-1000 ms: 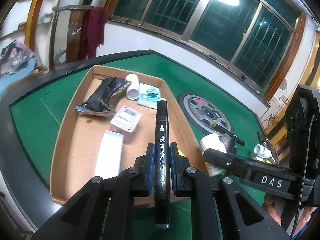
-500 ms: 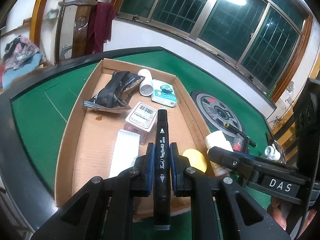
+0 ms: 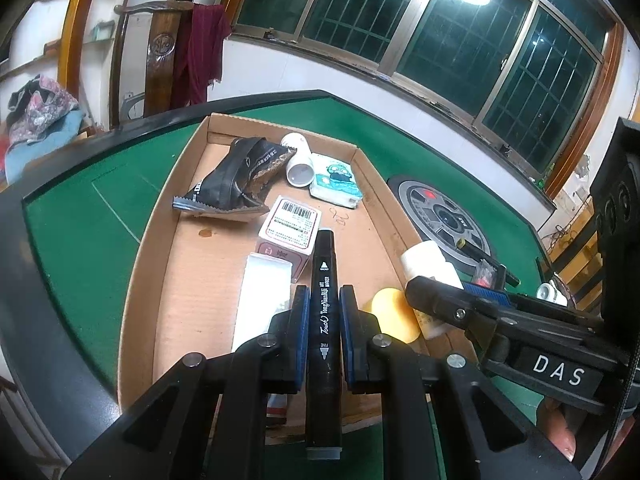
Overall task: Organize objects
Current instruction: 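Lower the white pill bottle into the tray and open the right gripper while the left gripper releases the marker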
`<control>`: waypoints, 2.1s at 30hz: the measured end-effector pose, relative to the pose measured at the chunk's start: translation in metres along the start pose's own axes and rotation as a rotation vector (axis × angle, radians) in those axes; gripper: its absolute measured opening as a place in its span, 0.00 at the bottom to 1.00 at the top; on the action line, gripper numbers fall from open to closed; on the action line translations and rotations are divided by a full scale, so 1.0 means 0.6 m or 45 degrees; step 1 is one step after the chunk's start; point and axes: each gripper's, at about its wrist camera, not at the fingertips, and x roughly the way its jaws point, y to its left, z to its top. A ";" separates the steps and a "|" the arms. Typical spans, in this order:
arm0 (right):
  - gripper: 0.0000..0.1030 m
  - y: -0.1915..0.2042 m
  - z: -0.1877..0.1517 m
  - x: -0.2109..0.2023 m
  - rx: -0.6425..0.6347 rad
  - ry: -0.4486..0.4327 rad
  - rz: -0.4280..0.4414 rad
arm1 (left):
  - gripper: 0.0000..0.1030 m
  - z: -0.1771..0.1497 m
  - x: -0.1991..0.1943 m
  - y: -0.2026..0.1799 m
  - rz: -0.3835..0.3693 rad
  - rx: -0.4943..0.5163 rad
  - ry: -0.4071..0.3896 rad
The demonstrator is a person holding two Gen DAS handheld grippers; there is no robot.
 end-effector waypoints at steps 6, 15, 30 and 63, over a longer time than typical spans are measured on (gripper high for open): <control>0.31 0.014 -0.001 0.004 -0.046 -0.005 -0.001 | 0.12 0.000 0.000 0.007 0.015 -0.004 0.012; 0.31 0.033 -0.004 0.006 -0.114 -0.017 -0.018 | 0.12 0.000 0.001 0.015 0.017 -0.019 0.023; 0.32 0.033 -0.005 0.007 -0.121 -0.027 -0.030 | 0.12 -0.001 0.002 0.014 0.029 -0.010 0.033; 0.32 -0.006 0.016 -0.044 0.025 -0.093 0.137 | 0.43 0.010 -0.036 0.025 -0.063 -0.129 -0.002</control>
